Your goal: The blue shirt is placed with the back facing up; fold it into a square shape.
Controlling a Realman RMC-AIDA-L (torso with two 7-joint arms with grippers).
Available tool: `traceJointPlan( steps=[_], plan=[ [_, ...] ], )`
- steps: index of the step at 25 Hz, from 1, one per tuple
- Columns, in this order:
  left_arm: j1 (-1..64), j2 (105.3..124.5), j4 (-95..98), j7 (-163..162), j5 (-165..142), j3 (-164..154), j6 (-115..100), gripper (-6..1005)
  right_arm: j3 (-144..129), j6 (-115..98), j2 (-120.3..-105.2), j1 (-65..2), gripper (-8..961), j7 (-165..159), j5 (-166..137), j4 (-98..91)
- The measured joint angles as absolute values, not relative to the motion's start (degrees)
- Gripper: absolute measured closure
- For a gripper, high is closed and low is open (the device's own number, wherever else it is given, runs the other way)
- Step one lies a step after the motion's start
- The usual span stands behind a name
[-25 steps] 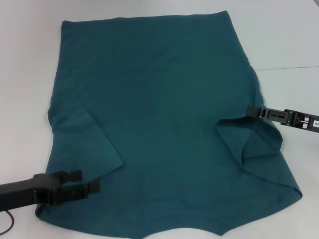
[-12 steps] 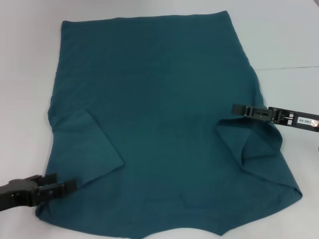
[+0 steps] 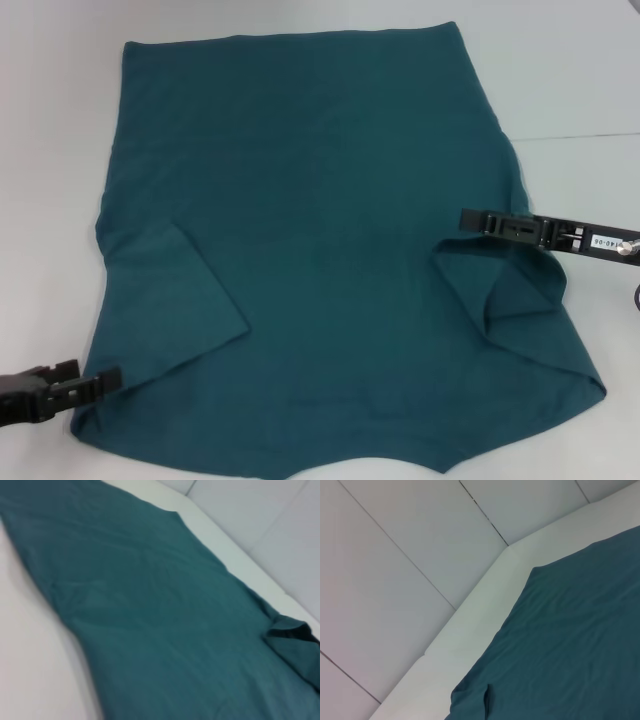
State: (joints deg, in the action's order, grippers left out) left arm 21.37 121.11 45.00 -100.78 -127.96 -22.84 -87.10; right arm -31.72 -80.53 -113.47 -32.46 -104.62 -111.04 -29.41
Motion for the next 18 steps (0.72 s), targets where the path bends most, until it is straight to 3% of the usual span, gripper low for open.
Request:
traceJointPlan(
  steps=[6,18],
  plan=[
    [21.3,121.20,45.0,-101.7,-129.4,-22.8,-85.8,126,-31.8,-80.8,-113.46,-32.5,141,-104.5,-111.3,-29.4],
    [21.1,121.28,45.0,-101.5,-129.4,-22.8,-85.5,128,-34.0,-85.4,-112.97,-32.5,99,-99.8,-111.4,-29.6]
  ],
)
